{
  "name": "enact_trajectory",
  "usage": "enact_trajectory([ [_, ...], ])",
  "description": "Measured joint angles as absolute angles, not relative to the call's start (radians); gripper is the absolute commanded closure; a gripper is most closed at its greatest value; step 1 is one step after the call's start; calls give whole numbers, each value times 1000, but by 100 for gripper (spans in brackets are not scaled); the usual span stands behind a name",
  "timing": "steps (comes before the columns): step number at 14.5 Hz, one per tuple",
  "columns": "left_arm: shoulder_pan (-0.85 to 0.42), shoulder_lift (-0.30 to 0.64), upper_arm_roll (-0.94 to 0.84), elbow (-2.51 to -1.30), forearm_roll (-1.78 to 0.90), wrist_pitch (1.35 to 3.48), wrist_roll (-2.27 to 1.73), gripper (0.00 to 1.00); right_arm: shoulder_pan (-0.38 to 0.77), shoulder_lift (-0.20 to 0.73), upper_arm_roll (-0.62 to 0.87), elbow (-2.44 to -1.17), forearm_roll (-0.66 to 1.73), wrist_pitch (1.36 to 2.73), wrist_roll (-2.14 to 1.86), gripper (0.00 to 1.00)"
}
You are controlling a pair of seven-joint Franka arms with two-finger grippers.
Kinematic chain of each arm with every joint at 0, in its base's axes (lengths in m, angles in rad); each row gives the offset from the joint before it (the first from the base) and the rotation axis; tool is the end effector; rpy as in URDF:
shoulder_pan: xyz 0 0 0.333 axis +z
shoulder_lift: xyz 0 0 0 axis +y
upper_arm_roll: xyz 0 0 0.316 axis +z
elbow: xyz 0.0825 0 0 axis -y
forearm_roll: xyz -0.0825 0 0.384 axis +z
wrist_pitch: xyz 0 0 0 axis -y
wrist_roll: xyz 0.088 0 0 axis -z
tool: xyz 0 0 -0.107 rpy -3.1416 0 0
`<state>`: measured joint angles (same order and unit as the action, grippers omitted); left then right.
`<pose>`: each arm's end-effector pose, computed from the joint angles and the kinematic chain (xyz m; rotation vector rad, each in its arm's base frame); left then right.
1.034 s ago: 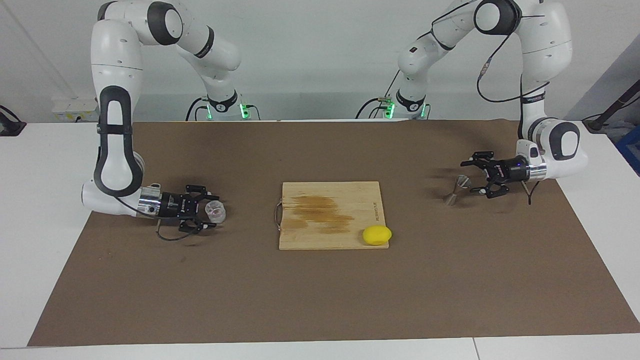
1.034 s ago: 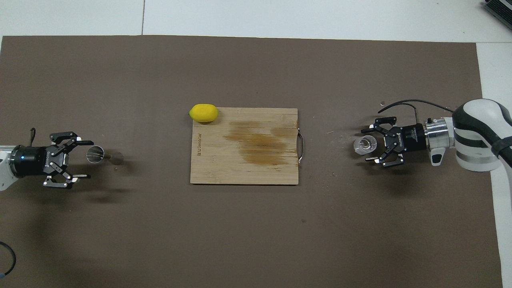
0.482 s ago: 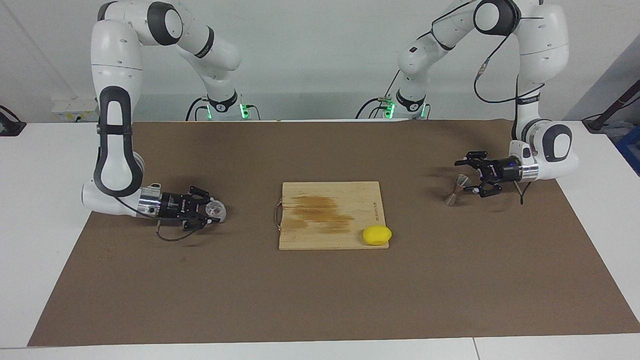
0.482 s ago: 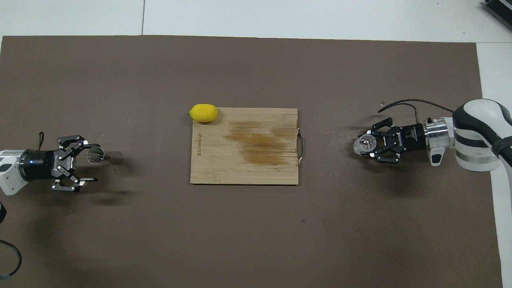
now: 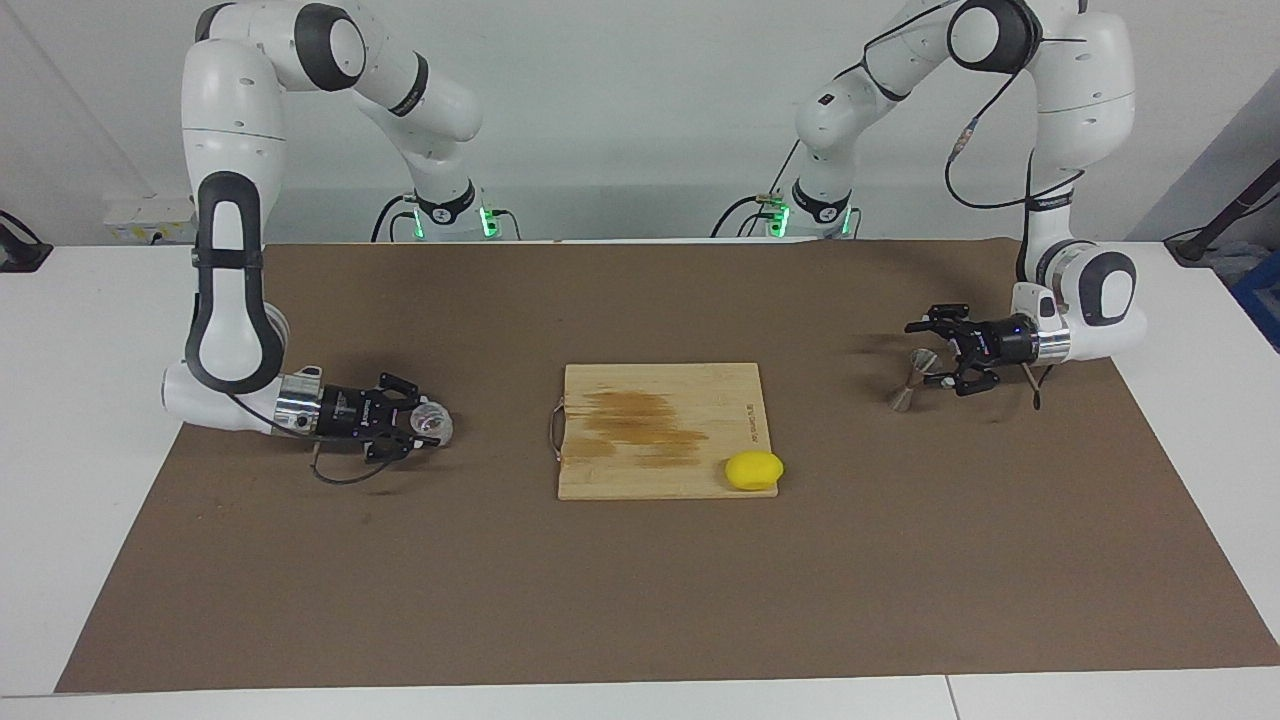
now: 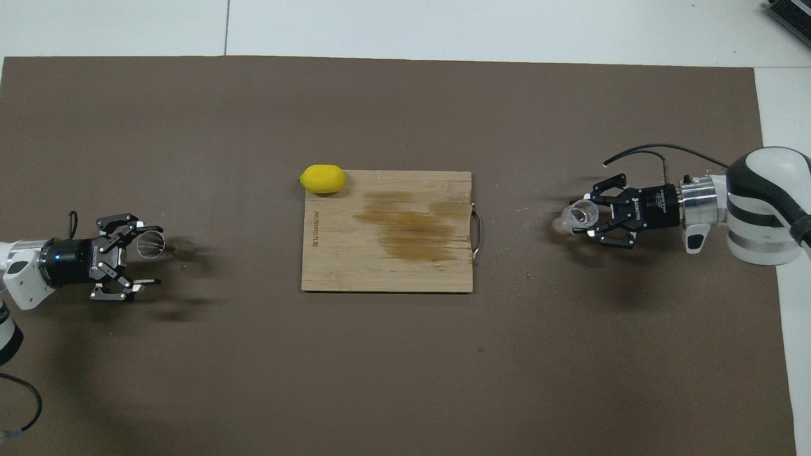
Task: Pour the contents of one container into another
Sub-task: 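Close the right gripper on the glass cup and lift it, then close the left gripper on the metal cup and lift it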
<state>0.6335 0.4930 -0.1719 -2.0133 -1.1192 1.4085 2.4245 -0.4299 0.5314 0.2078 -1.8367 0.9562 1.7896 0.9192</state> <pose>0.5113 0.1365 0.2374 1.3177 -1.1560 1.1219 0.6014 -0.0720 0.2475 -1.5041 1.6475 1.0242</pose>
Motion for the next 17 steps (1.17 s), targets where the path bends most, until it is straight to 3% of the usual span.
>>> enact_trajectory([
  [9,634,497,-174,-2013,-1155,1407,2436,2,-429,427,221,-1820,960,1790,995,100],
  [12,634,497,-174,-2013,-1157,1407,2436,14,-428,426,223,-1821,960,1790,996,100],
  [17,634,497,-173,-2013,-1165,1407,2437,22,-426,423,230,-1820,963,1790,996,100],
])
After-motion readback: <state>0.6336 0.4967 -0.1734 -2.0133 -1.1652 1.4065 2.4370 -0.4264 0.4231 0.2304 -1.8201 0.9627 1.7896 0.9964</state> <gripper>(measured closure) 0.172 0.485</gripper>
